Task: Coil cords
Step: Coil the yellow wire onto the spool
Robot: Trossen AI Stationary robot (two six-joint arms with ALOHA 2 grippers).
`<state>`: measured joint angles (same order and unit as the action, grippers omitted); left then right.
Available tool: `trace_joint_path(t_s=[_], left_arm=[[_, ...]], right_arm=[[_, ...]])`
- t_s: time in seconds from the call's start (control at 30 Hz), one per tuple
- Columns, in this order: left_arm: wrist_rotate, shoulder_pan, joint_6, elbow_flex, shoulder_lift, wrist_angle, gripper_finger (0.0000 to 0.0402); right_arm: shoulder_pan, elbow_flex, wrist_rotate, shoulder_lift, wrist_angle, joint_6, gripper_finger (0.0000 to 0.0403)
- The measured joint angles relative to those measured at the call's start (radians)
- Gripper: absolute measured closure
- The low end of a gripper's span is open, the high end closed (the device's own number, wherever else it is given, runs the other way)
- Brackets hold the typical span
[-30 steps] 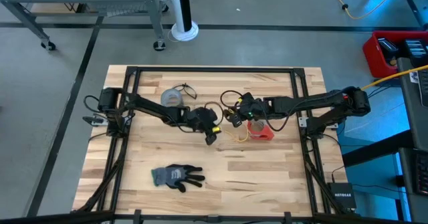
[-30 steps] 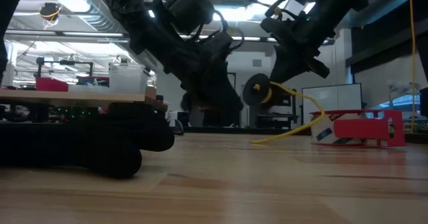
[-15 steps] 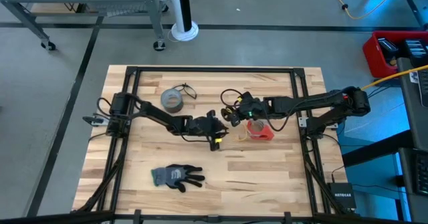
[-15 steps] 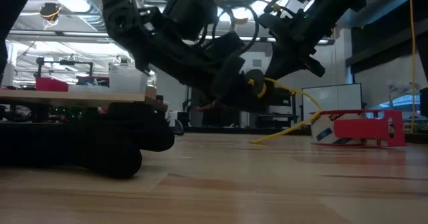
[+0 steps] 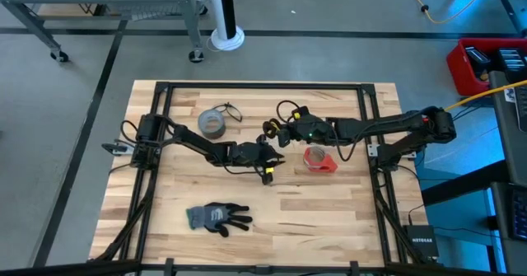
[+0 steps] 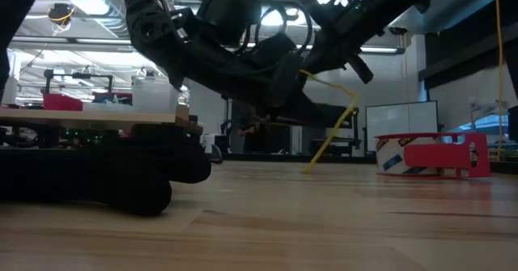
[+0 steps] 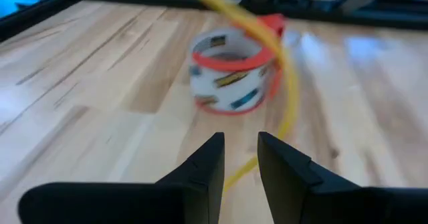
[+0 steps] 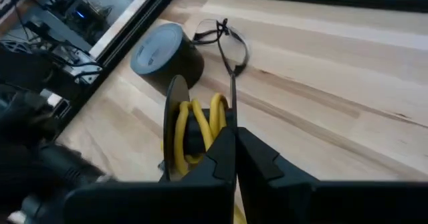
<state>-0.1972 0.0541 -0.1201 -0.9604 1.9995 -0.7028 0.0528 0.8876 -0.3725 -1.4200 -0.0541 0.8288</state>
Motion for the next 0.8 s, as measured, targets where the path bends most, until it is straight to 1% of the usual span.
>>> trace_joint_path(t_s=[0.1, 0.37, 0.6, 0.8], left_arm=[[-0.001, 0.000, -0.004, -0.001, 0.000, -0.045, 0.0320], [-0.004, 0.000, -0.039, -0.001, 0.000, -0.045, 0.0320], [-0.005, 0.010, -0.060, -0.001, 0.000, -0.044, 0.0320], [-0.005, 0.025, -0.056, -0.001, 0.000, -0.043, 0.0320]], right_arm=[[0.000, 0.000, -0.008, 0.000, 0.009, 0.000, 0.0398], [0.000, 0.000, -0.037, 0.000, 0.006, 0.000, 0.0398], [0.000, 0.000, -0.039, 0.000, 0.067, 0.000, 0.0398], [0.000, -0.001, -0.072, 0.000, 0.089, -0.001, 0.0398]])
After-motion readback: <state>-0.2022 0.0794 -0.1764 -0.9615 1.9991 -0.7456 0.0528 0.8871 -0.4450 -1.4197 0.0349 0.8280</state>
